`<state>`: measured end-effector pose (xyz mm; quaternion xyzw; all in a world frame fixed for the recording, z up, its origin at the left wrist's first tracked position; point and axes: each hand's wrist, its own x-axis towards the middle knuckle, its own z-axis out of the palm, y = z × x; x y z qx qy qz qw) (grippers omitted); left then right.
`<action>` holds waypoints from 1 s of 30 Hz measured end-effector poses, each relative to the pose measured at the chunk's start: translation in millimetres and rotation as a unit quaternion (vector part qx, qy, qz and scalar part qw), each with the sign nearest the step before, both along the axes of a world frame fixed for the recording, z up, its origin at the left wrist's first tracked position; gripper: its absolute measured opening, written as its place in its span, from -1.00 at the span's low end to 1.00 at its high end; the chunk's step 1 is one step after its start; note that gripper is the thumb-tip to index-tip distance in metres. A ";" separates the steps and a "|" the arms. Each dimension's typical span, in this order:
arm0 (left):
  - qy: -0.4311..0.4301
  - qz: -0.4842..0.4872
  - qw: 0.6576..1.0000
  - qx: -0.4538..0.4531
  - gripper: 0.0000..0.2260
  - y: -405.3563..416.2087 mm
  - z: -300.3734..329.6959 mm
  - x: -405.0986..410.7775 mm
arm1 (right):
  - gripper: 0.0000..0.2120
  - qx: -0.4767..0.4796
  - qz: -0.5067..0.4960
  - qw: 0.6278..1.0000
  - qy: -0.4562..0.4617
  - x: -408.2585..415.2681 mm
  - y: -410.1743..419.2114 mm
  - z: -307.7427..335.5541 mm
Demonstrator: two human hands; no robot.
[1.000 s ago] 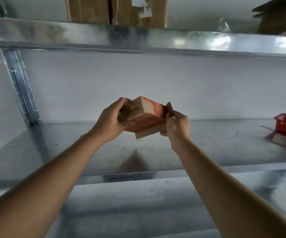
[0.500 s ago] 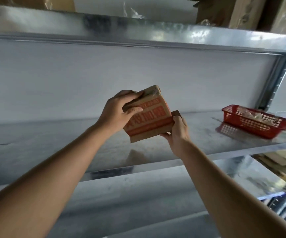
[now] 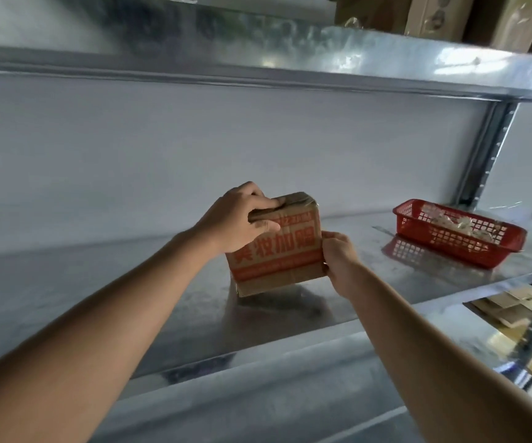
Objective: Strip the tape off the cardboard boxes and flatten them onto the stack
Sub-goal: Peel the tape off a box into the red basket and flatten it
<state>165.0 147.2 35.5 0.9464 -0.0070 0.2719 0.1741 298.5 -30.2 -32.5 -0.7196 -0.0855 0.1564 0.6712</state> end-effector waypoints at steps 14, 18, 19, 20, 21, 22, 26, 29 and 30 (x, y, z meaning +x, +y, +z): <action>0.092 -0.042 0.995 0.007 -0.60 -3.5 -23.7 72.9 | -0.75 -0.029 0.057 0.985 -0.162 61.4 -21.6 16.7; 0.117 -0.035 0.992 -0.011 -0.59 0.2 -17.3 77.2 | -0.71 0.024 0.172 0.976 -0.134 70.4 -24.2 11.5; 0.121 -0.023 0.992 0.006 -0.60 0.6 -16.1 80.1 | -0.70 0.035 0.192 0.972 -0.131 73.1 -26.0 10.7; 0.121 -0.007 0.992 0.036 -0.62 0.4 -14.7 82.4 | -0.70 0.037 0.208 0.968 -0.138 75.5 -28.9 11.4; 0.115 0.011 0.991 0.066 -0.64 2.4 -15.1 85.7 | -0.71 0.037 0.220 0.964 -0.148 79.5 -31.4 12.5; 0.093 0.028 0.992 0.086 -0.62 4.3 -16.5 88.9 | -0.72 0.041 0.226 0.961 -0.155 84.1 -34.7 14.5; 0.030 0.041 0.999 -0.006 -0.42 0.8 -32.4 99.9 | -0.82 0.056 0.271 0.942 -0.189 95.1 -46.8 24.3; 0.033 0.035 0.996 -0.081 -0.55 -21.2 -29.7 105.2 | -0.76 -0.002 0.249 0.920 -0.302 99.2 -44.0 20.6; 0.045 0.030 0.994 -0.099 -0.62 -29.4 -25.1 104.8 | -0.72 -0.021 0.227 0.914 -0.335 102.4 -42.0 18.4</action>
